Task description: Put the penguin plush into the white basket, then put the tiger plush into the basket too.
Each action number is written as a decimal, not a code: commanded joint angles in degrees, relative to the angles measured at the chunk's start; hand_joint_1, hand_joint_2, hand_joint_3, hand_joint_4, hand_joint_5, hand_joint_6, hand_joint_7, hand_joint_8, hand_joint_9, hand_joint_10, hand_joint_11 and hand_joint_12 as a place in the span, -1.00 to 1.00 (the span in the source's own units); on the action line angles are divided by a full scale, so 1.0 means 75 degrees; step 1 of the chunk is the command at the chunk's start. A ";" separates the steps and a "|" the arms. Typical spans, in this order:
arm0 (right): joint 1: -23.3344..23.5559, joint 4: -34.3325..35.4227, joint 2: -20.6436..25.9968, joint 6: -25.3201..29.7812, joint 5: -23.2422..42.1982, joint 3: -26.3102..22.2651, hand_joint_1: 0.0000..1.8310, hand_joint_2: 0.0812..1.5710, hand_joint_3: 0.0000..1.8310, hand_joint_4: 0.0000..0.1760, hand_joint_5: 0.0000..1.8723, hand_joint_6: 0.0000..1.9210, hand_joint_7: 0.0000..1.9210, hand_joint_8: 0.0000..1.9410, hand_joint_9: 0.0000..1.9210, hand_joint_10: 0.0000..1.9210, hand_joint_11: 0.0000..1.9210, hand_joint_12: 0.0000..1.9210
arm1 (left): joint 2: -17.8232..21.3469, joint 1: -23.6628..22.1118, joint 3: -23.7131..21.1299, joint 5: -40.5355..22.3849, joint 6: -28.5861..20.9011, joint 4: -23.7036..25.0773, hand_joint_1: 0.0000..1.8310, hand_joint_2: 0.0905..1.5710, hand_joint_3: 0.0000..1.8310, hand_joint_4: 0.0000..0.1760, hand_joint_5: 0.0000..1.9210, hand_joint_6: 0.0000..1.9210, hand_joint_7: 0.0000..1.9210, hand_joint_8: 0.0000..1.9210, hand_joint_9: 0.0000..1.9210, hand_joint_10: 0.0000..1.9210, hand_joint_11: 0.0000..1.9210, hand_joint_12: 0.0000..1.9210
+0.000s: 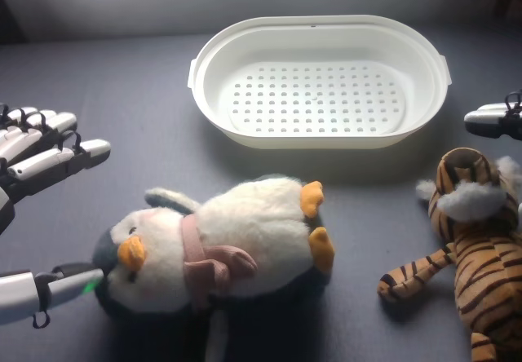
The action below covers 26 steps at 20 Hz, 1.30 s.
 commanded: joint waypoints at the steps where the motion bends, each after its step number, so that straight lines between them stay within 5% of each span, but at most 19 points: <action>1: 0.0043 0.0179 -0.0004 0.0081 0.0905 0.0037 -0.30 0.59 -0.99 -0.15 -0.56 -1.00 -0.55 -1.00 -0.52 -0.99 -0.80 -0.29 | -0.0032 -0.0057 0.0033 -0.0902 -0.0021 0.0024 -0.28 0.18 -0.99 0.04 -0.65 -0.99 -0.84 -0.99 -0.87 -0.98 -1.00 -0.67; 6: 0.0043 0.0180 -0.0004 0.0091 0.0906 0.0037 -0.29 0.61 -0.99 -0.54 -0.55 -1.00 -0.55 -1.00 -0.52 -1.00 -0.82 -0.32 | -0.0030 -0.0104 0.0041 -0.0755 -0.0069 0.0213 -0.27 0.14 -1.00 0.65 -0.70 -1.00 -0.87 -1.00 -0.90 -1.00 -1.00 -0.85; 9: 0.0045 0.0179 -0.0003 0.0091 0.0907 0.0042 -0.30 0.61 -1.00 -0.39 -0.55 -1.00 -0.55 -1.00 -0.52 -1.00 -0.83 -0.33 | -0.0084 -0.0456 0.0156 0.0079 -0.0104 0.0813 -0.31 -0.06 -1.00 0.97 -0.80 -1.00 -0.84 -1.00 -0.77 -0.99 -1.00 -0.27; 12: 0.0047 0.0177 -0.0001 0.0097 0.0910 0.0047 -0.29 0.60 -1.00 -0.41 -0.55 -1.00 -0.53 -1.00 -0.51 -0.99 -0.83 -0.33 | -0.0333 -0.1166 0.0448 0.1380 0.0012 0.1361 -0.27 -0.13 -1.00 1.00 -0.93 -1.00 -0.84 -1.00 -0.79 -1.00 -1.00 -0.22; 17: 0.0047 0.0176 0.0001 0.0121 0.0910 0.0066 -0.23 0.60 -1.00 -0.79 -0.51 -1.00 -0.52 -1.00 -0.51 -1.00 -0.69 -0.53 | -0.0764 -0.2151 0.0721 0.3144 0.0879 0.1853 -0.12 -0.17 -1.00 1.00 -0.87 -1.00 -0.92 -1.00 -0.80 -0.99 -1.00 -0.14; 18: 0.0047 0.0176 0.0001 0.0121 0.0910 0.0069 -0.19 0.61 -1.00 -1.00 -0.50 -1.00 -0.52 -1.00 -0.52 -1.00 -0.70 -0.54 | -0.0823 -0.2260 0.0744 0.3377 0.1071 0.1873 -0.05 -0.04 -0.99 0.79 -0.72 -0.99 -0.76 -0.99 -0.61 -0.96 -0.86 0.00; 19: 0.0047 0.0176 0.0001 0.0121 0.0910 0.0069 -0.19 0.61 -1.00 -0.95 -0.50 -1.00 -0.52 -1.00 -0.52 -1.00 -0.70 -0.54 | -0.0891 -0.2373 0.0771 0.3629 0.1342 0.1871 0.18 0.23 -0.99 -1.00 -0.33 -0.96 -0.30 -0.88 -0.23 -0.82 -0.56 0.15; 20: 0.0047 0.0176 0.0001 0.0125 0.0909 0.0068 -0.22 0.62 -1.00 -0.86 -0.51 -1.00 -0.53 -1.00 -0.52 -1.00 -0.68 -0.55 | -0.0964 -0.2488 0.0826 0.3799 0.1491 0.1860 0.34 0.35 -0.99 -1.00 -0.06 -0.34 -0.01 -0.04 0.01 -0.52 -0.30 0.32; 21: 0.0047 0.0176 0.0001 0.0136 0.0909 0.0067 -0.25 0.61 -1.00 -0.68 -0.52 -1.00 -0.53 -1.00 -0.51 -1.00 -0.63 -0.59 | -0.1021 -0.2565 0.0908 0.3855 0.1497 0.1813 0.37 0.41 -1.00 -1.00 0.00 -0.28 -0.06 0.37 0.05 0.18 -0.04 0.58; 22: 0.0047 0.0176 0.0001 0.0140 0.0909 0.0067 -0.25 0.61 -1.00 -0.64 -0.52 -1.00 -0.53 -1.00 -0.52 -1.00 -0.66 -0.62 | -0.1019 -0.2593 0.0923 0.3769 0.1471 0.1797 0.37 0.44 -1.00 -1.00 0.01 -0.27 -0.10 0.49 0.07 0.51 0.07 0.70; 23: 0.0047 0.0177 0.0001 0.0141 0.0909 0.0067 -0.27 0.61 -1.00 -0.59 -0.53 -1.00 -0.54 -1.00 -0.53 -1.00 -0.68 -0.63 | -0.0957 -0.2658 0.0914 0.3574 0.1468 0.1786 0.37 0.44 -1.00 -1.00 0.02 -0.29 -0.10 0.51 0.06 0.58 0.05 0.71; 26: 0.0047 0.0179 0.0005 0.0143 0.0909 0.0067 -0.24 0.60 -1.00 -0.87 -0.50 -1.00 -0.51 -1.00 -0.50 -1.00 -0.60 -0.66 | -0.0666 -0.2926 0.0912 0.2876 0.1186 0.1900 0.36 0.44 -1.00 -1.00 0.00 -0.22 -0.09 0.50 0.04 0.62 0.05 0.90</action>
